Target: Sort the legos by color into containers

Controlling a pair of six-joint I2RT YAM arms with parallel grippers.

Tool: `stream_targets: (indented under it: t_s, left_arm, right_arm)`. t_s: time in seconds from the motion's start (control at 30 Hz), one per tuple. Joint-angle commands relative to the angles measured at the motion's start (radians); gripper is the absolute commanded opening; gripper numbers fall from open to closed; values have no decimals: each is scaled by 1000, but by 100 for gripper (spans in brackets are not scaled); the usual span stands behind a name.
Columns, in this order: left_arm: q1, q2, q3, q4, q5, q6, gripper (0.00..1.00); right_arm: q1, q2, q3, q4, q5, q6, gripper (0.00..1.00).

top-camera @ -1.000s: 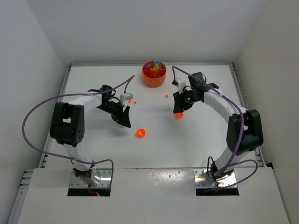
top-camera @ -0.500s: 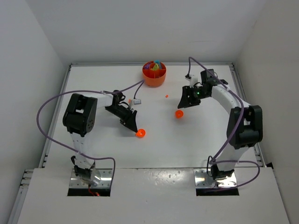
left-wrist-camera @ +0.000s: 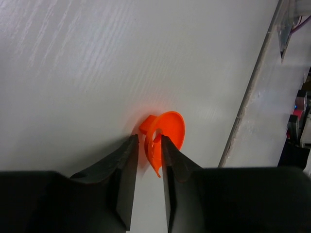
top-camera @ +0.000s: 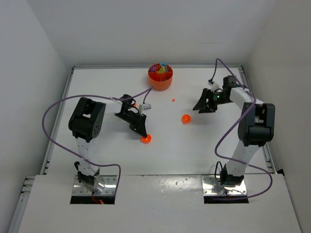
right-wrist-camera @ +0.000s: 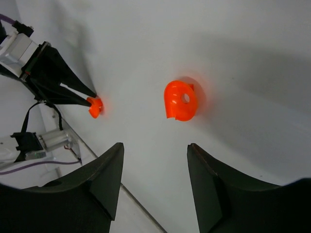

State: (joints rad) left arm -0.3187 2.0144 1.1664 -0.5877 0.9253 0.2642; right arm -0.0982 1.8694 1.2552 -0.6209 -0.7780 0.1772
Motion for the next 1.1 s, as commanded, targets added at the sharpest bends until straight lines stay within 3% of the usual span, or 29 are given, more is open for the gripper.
stream_targets:
  t_s: [0.0, 0.13, 0.3, 0.63, 1.07]
  left_arm:
    - [-6, 12, -5, 35, -5, -13, 29]
    - [-6, 12, -5, 35, -16, -13, 18]
    - [-6, 12, -5, 35, -25, -13, 7]
    - [-16, 12, -5, 35, -34, -13, 1]
    - [-16, 3, -25, 35, -43, -13, 0]
  right_arm:
    - [8, 10, 6, 7, -92, 5, 56]
    - [17, 34, -34, 44, -101, 14, 65]
    - [8, 103, -19, 66, -69, 27, 66]
    - [18, 172, -10, 76, -15, 38, 53]
    - [48, 272, 41, 105, -24, 58, 46]
